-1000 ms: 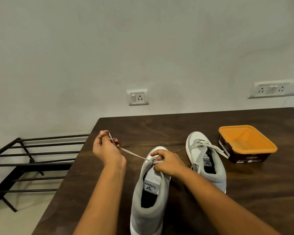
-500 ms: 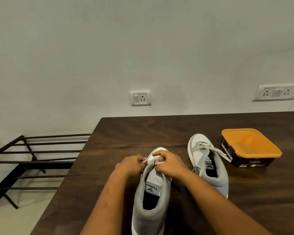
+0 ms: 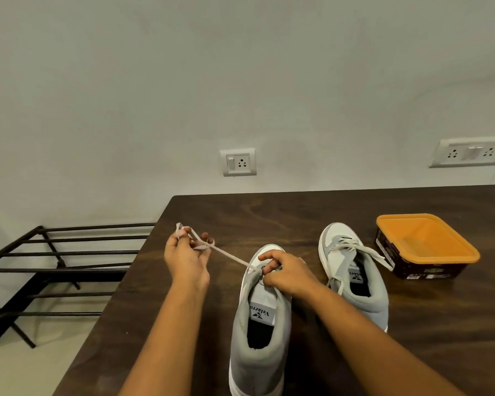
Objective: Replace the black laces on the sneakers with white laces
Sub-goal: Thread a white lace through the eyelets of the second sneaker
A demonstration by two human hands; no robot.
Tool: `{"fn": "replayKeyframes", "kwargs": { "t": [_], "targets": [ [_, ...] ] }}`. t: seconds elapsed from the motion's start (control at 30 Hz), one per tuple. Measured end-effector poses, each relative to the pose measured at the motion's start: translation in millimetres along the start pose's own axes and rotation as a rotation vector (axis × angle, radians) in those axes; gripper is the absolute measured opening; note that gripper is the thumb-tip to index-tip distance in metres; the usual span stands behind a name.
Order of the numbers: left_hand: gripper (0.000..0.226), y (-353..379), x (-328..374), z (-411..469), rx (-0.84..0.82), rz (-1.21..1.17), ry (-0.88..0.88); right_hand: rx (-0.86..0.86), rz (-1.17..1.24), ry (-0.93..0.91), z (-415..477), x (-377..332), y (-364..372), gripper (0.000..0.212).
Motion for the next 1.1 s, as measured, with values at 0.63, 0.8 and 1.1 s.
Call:
{"fn": "replayKeyframes", "kwargs": {
  "t": [0.63,0.8,1.1],
  "targets": [
    [0.019,52,-54,-16,-0.609,1.592,0.433,0.092,-0.401,0.012,-7,4,-29,0.028],
    [0.021,51,-54,-12,-0.581,1.584,0.477,0.212,-0.039,0.074,2,16,-42,0.018],
    [0.016,49,-61,-12,-0.629,1.635,0.436,0.309,0.389,0.149,2,26,-39,0.026]
  ]
}}
Point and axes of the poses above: each hand's wrist, its own z-axis towards the middle knuckle, its own y-axis out of the palm, x = y × z, the point moved 6 cm from there along z, towards the middle knuckle, and after that the axes turned 13 degrees about z, right-handed, at the moved point
